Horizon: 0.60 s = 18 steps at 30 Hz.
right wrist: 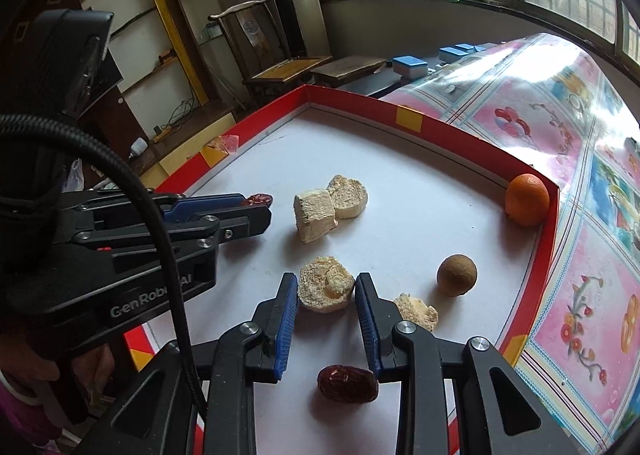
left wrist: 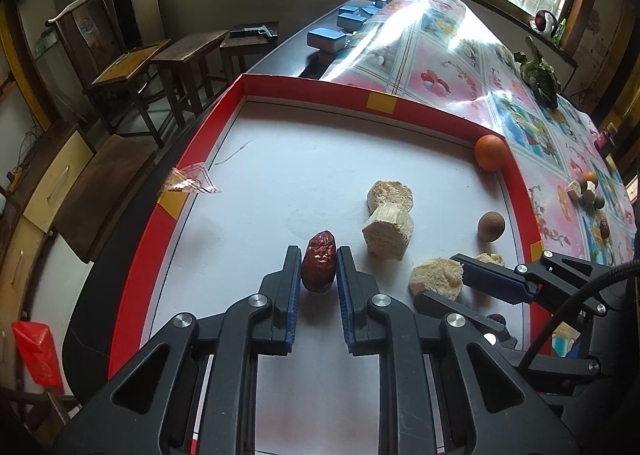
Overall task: Organize fruits
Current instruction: 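Carry the red date and bread slice into the red tray and release both, then move both grippers back over the remaining foods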
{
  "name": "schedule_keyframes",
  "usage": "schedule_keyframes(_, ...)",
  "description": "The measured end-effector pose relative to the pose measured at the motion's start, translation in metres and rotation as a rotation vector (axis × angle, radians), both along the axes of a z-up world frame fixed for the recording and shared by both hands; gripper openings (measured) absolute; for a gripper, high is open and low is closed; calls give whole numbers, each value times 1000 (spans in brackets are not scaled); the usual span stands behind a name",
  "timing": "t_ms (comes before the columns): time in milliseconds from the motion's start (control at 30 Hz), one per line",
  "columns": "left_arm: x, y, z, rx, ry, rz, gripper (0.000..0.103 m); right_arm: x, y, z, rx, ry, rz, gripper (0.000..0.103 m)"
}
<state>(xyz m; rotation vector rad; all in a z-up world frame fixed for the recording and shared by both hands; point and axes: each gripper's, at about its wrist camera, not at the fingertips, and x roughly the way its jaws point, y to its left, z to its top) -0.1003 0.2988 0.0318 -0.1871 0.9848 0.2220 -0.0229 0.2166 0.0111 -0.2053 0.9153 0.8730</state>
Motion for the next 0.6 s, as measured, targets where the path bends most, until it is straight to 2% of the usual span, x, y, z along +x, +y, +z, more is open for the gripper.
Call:
schedule_keyframes(133, 2, 1, -2, -3, 19, 14, 17, 0, 2, 0, -3, -14, 4, 28)
schedule_keyframes(267, 2, 2, -3, -4, 29, 32, 17, -2, -1, 1, 12, -1, -1, 37)
schedule_keyframes(367, 2, 1, -2, 6, 36, 38, 19, -8, -4, 5, 7, -19, 4, 37)
schedule_keyframes(400, 1, 1, -1, 7, 34, 40, 27, -12, -6, 8, 8, -29, 1, 37)
schedule_keyframes(433, 0, 0, 1, 6, 27, 41, 42, -14, -9, 11, 14, -36, -1, 37)
schedule_keyframes(500, -3, -1, 6, -3, 0, 45, 60, -16, -15, 16, 29, -40, -10, 37)
schedule_keyframes(600, -5, -8, 15, 15, -30, 47, 62, -19, -27, 22, 49, -46, -39, 39)
